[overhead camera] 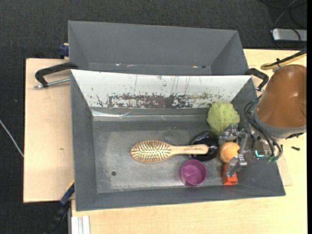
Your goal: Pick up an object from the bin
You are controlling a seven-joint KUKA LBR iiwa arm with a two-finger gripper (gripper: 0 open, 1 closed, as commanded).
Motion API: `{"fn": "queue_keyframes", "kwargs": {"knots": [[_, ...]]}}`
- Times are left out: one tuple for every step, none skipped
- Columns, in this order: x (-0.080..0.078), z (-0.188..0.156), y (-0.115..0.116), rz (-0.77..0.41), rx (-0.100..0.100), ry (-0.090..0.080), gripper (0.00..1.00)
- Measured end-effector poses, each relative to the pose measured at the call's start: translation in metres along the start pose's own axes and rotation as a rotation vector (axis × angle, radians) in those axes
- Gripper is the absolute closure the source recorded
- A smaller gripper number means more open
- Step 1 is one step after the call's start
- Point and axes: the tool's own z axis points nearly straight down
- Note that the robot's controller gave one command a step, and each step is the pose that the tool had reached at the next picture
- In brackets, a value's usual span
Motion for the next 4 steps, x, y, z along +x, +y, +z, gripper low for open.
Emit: {"fn": "queue_keyframes", "kwargs": {"knots": [[-0.002, -0.004, 0.0, -0.002, 0.001, -0.008, 0.0], [-0.041, 0.056, 0.054, -0.057, 0.006, -0.035, 0.0], [-0.054, 0.026, 0.06, -0.134, 0.002, -0.006, 0.0], [-0.042, 0.038, 0.107, -0.223, 0.002, -0.009, 0.0]]}}
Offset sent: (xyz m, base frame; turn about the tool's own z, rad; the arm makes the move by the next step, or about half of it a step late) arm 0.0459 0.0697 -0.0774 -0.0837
